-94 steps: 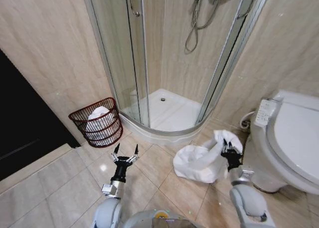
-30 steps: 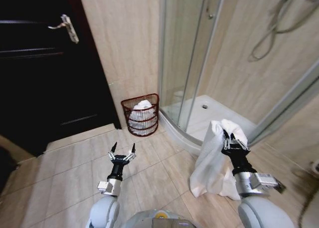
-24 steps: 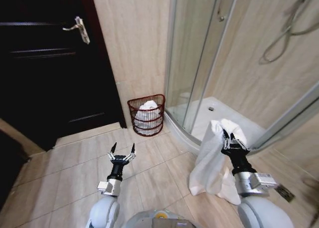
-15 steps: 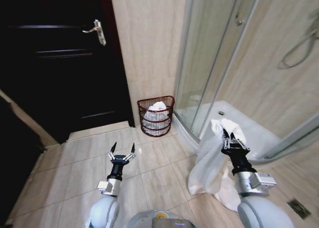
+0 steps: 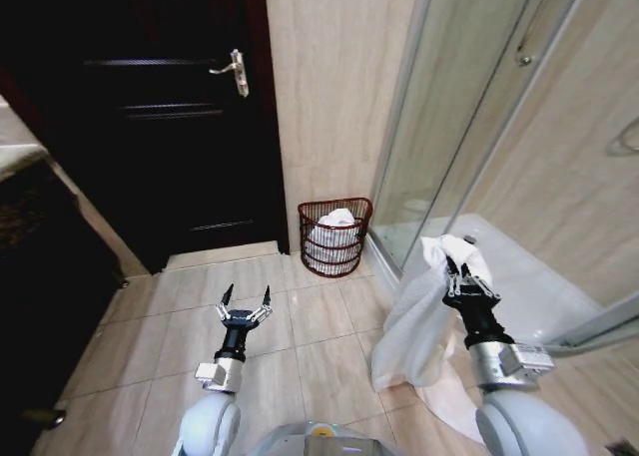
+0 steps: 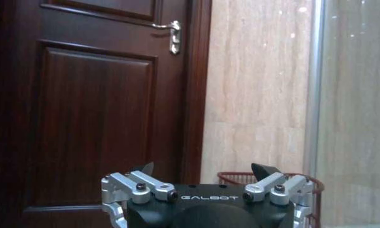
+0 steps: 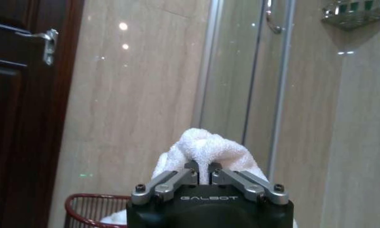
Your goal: Discard the used towel into the hamper.
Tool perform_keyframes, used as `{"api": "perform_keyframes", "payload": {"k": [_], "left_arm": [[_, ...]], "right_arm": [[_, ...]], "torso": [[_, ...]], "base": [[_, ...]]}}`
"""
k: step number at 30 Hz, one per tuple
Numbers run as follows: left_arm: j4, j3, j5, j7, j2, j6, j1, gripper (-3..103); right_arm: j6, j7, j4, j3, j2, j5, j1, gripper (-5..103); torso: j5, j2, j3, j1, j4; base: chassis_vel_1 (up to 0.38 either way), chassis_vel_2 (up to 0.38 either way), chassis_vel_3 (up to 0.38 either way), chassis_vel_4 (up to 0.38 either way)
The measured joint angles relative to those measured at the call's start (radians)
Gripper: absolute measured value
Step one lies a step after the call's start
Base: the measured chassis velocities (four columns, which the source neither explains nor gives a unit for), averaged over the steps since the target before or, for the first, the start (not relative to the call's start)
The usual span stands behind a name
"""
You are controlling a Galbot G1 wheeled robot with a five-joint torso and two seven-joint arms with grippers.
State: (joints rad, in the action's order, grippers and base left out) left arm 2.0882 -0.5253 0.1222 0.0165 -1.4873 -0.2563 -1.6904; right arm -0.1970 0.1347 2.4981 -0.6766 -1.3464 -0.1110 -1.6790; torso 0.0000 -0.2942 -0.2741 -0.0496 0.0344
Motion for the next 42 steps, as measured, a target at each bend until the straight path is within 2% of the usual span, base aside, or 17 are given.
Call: {"api": "perform_keyframes", "payload": {"k": [22,32,42], "left_arm": [[0.026,0.004,-0.023,-0.031,-0.001,0.025,-0.015,100],[0.033,0.004,-0.025,-0.035,-0.003,0.020,-0.028,100],[0.036,0.007,-0.045,-0.045,-0.004,0.009,-0.027,100]], "right_arm": [[0.007,-0.004,0.000,-0.004,-0.007,-0.005,-0.001,7],[0.014,-0.006,0.001,-0.005,-0.010,0.000,-0.016,7],[0.014,-0.004,0.001,-0.007,-0.010,-0.001,-0.026,7]], "torso": [[0.0000,-0.078,-0.050,-0.027,0.0000],[0.0000,-0.119,-0.076,-0.042,0.0001],[0.0000,-0.145,-0.091,-0.053,0.0002]], "base": [[0.013,0.014,0.009,0.013],[0.000,0.000,0.000,0.000],[0.011,0.013,0.016,0.009]]}}
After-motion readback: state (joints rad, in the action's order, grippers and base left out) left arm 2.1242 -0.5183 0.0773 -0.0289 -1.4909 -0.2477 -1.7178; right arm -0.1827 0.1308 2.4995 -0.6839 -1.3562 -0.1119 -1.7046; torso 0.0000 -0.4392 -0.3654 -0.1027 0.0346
